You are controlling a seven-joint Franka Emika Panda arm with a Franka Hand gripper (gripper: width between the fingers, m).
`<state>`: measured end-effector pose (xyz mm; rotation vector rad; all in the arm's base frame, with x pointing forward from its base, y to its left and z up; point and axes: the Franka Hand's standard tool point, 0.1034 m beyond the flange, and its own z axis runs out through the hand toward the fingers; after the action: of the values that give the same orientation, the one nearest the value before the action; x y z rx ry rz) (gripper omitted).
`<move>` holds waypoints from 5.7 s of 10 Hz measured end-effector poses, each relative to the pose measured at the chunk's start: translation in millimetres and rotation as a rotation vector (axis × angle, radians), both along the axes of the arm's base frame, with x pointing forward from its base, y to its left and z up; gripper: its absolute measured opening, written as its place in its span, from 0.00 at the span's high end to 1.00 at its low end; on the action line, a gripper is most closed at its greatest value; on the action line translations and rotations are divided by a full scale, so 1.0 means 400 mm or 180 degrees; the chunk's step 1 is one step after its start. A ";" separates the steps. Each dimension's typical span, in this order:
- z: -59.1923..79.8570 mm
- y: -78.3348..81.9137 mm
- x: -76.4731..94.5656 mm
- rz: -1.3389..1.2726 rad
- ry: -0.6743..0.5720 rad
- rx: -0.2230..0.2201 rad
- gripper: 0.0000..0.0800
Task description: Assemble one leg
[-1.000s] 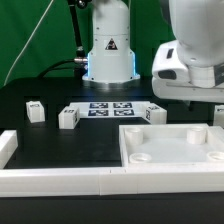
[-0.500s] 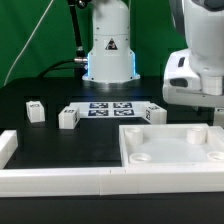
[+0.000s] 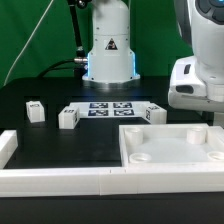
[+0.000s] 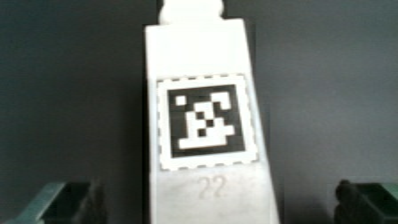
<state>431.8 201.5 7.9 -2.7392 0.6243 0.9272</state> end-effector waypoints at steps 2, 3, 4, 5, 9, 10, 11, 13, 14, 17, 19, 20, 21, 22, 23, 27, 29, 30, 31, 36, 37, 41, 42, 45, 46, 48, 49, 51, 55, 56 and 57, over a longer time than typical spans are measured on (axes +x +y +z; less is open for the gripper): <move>-0.005 -0.002 0.007 0.0012 -0.0068 0.0004 0.19; -0.005 -0.004 0.008 0.0004 -0.0067 0.0003 0.30; -0.005 -0.005 0.008 0.0001 -0.0067 0.0002 0.56; -0.005 -0.005 0.008 0.0000 -0.0067 0.0002 0.56; -0.005 -0.006 0.009 -0.0003 -0.0067 0.0001 0.63; -0.005 -0.006 0.009 -0.0003 -0.0067 0.0001 0.63; -0.005 -0.006 0.009 -0.0003 -0.0067 0.0001 0.63; 0.062 -0.027 0.030 -0.0035 0.0050 0.0025 0.63; 0.114 -0.043 0.046 -0.0061 0.0059 0.0027 0.63; 0.173 -0.069 0.065 -0.0086 0.0043 0.0042 0.63; 0.170 -0.062 0.090 -0.0130 -0.0318 -0.0072 0.63; 0.171 -0.054 0.092 -0.0162 -0.0618 -0.0181 0.63; 0.171 -0.071 0.098 0.0042 -0.0906 -0.0305 0.63; 0.181 -0.105 0.125 0.0410 -0.1315 -0.0478 0.63; 0.206 -0.126 0.138 0.0597 -0.1544 -0.0496 0.63; 0.275 -0.127 0.208 0.1055 -0.2664 -0.0562 0.63; 0.272 -0.096 0.195 0.0946 -0.3151 -0.0498 0.63; 0.278 -0.072 0.194 0.0888 -0.3494 -0.0440 0.63; 0.272 -0.062 0.191 0.0861 -0.3722 -0.0427 0.63; 0.293 -0.112 0.269 0.1341 -0.3915 -0.0526 0.63; 0.293 -0.110 0.268 0.1354 -0.3916 -0.0523 0.63; 0.293 -0.159 0.309 0.1673 -0.3985 -0.0592 0.63; 0.301 -0.190 0.352 0.1737 -0.4033 -0.0646 0.63; 0.309 -0.228 0.458 0.1860 -0.4058 -0.0704 0.63; 0.311 -0.225 0.471 0.1843 -0.4024 -0.0692 0.63; 0.308 -0.226 0.466 0.1845 -0.4022 -0.0693 0.63; 0.304 -0.226 0.465 0.1842 -0.4022 -0.0694 0.63; 0.284 -0.212 0.466 0.1843 -0.4055 -0.0685 0.63; 0.276 -0.197 0.499 0.1834 -0.4183 -0.0700 0.63; 0.274 -0.199 0.501 0.1829 -0.4185 -0.0705 0.63; 0.261 -0.197 0.497 0.1837 -0.4161 -0.0696 0.63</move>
Offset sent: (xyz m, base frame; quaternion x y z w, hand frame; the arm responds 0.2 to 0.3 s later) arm 0.0000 0.0000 0.0000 0.0000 0.0000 0.0000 1.0000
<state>630.5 122.9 112.3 -2.9255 -0.3394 -0.9756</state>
